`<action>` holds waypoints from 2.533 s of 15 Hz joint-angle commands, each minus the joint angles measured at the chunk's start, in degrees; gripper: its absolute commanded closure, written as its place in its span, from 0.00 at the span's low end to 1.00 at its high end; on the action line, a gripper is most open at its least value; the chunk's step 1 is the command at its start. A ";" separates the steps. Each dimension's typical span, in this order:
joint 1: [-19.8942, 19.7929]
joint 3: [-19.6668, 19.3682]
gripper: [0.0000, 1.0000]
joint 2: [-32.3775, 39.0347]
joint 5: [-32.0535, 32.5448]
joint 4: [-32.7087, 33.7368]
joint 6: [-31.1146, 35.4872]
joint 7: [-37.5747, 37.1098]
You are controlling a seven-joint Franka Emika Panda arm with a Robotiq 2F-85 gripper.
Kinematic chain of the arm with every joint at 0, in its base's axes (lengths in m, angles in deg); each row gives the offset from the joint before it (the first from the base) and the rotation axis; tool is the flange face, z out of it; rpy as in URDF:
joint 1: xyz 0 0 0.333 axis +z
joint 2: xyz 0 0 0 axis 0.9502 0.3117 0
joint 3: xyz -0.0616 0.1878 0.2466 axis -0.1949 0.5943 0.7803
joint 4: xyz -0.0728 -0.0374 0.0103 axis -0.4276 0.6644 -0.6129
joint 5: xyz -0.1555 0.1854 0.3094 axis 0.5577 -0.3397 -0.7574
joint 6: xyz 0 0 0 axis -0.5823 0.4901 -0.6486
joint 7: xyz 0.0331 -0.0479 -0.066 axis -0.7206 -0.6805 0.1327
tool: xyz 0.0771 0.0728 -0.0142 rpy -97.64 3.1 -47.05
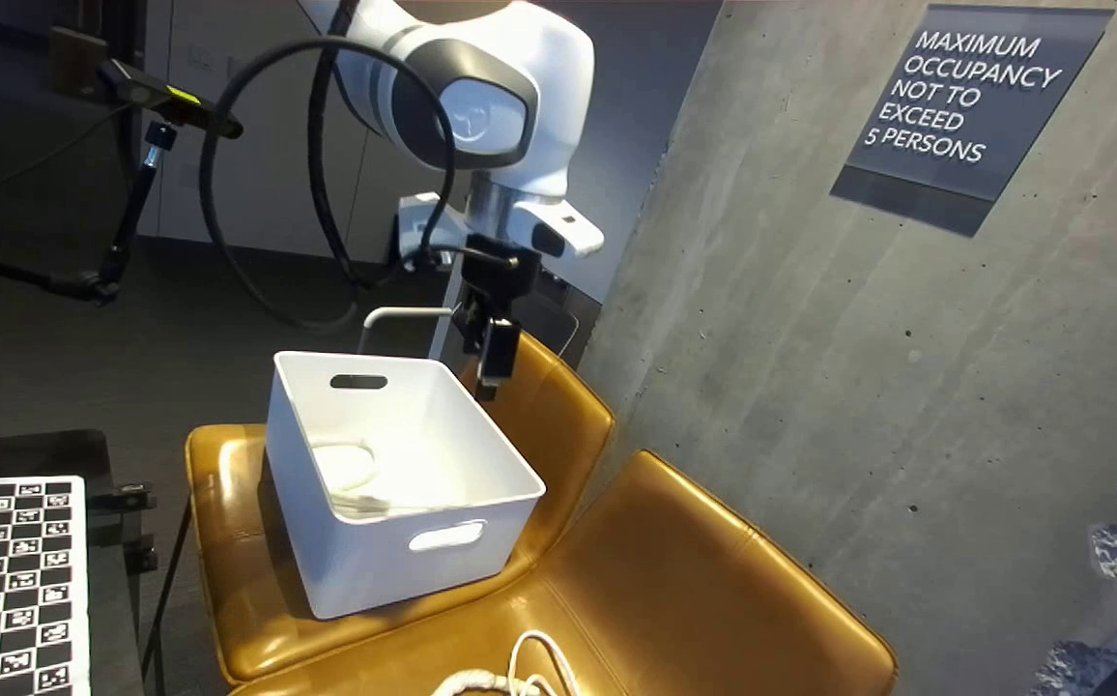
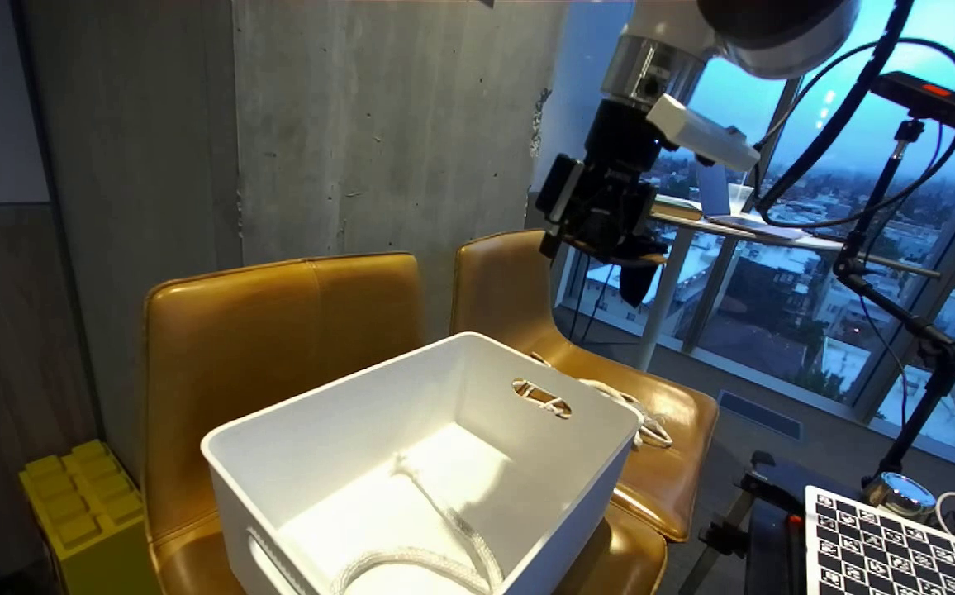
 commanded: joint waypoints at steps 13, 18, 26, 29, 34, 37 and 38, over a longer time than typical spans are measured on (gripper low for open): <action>-5.67 -6.40 0.00 22.14 -11.23 -7.47 30.39 -5.61; -6.84 -6.67 0.00 28.38 -15.29 -2.24 29.61 -7.56; -7.00 -8.38 0.00 36.32 -16.26 2.95 29.78 -9.56; -6.87 -8.92 0.00 39.22 -16.16 4.95 29.37 -10.19; -6.44 -8.80 0.00 42.05 -15.97 6.47 28.59 -10.18; -6.63 -8.75 0.32 42.21 -15.81 7.05 28.32 -9.72; -6.70 -8.76 0.40 42.20 -15.78 7.22 28.16 -9.68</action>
